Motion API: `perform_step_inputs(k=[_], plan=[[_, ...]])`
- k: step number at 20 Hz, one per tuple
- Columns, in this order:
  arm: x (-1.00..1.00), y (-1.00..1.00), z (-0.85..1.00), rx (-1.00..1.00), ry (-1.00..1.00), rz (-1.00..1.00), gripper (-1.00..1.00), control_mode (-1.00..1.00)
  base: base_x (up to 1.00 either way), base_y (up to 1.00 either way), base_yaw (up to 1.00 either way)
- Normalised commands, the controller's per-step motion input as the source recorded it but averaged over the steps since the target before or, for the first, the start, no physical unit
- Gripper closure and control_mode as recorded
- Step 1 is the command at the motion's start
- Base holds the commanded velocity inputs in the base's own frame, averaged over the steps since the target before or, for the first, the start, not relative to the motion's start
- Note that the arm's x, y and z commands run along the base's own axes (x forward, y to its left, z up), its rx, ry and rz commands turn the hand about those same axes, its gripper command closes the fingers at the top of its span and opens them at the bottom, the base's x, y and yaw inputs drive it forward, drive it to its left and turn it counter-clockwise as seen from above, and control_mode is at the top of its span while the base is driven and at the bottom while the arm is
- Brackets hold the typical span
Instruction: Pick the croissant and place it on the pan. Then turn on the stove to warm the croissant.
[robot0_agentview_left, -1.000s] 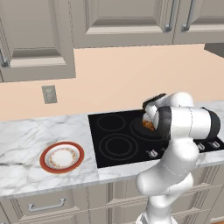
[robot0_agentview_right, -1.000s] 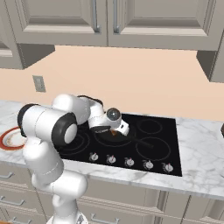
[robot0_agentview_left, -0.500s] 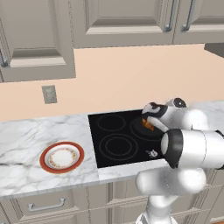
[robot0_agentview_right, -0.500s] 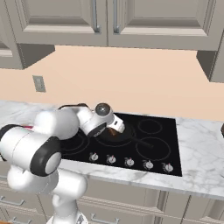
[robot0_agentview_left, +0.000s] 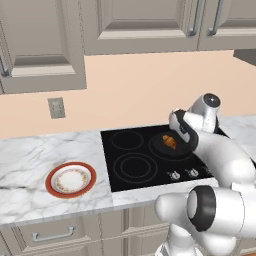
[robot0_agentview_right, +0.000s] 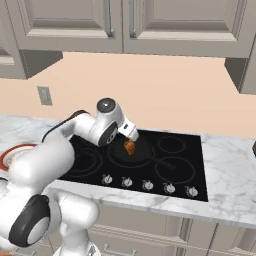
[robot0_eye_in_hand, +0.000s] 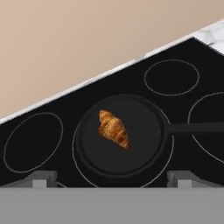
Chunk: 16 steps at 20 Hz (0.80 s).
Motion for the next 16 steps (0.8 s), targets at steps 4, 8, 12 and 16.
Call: perform_step_inputs(k=[4,8,12,16], plan=[[-0.69,-0.25,0.03,0.04,-0.09,-0.1,-1.0,-1.0,0.0,0.0,0.0],[-0.63,-0.13,0.1,0.04,-0.03,-0.04,-1.0,-1.0,0.0,0.0,0.0],[-0.46,-0.01,0.17,0.02,-0.02,0.0,-1.0,-1.0,0.0,0.0,0.0],[-0.32,0.0,0.15,0.0,0.0,0.0,-1.0,-1.0,0.0,0.0,0.0]])
